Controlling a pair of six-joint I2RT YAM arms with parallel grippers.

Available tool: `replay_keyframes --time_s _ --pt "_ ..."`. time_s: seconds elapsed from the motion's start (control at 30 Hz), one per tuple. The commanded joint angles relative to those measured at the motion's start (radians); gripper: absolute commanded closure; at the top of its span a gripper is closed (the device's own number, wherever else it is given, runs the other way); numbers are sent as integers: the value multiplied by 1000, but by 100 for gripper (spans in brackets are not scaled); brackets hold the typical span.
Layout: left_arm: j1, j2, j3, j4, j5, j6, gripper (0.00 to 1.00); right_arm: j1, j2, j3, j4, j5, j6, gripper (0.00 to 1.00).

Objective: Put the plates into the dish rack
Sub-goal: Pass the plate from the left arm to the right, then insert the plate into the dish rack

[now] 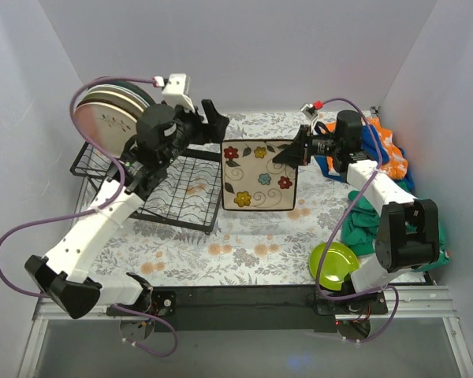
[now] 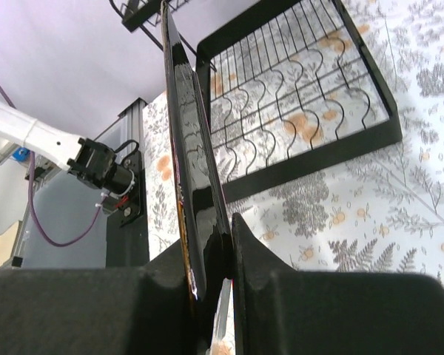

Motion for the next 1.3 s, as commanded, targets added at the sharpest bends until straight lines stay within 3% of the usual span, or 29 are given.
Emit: replay_keyframes --time_s 0.0,0.2,0.63,0.77,1.27 --pt "5 -31 233 -201 -92 67 27 50 -84 137 56 -8 101 99" --pt "5 -16 463 -310 -139 39 26 132 -50 288 54 73 154 99" --pt "5 -57 566 -264 -115 -30 26 363 207 788 54 254 363 99" --pt "5 -75 563 -231 -107 -36 26 415 339 970 50 324 497 99" --pt "4 -166 501 -215 -146 -50 26 597 543 1282 68 628 475 99"
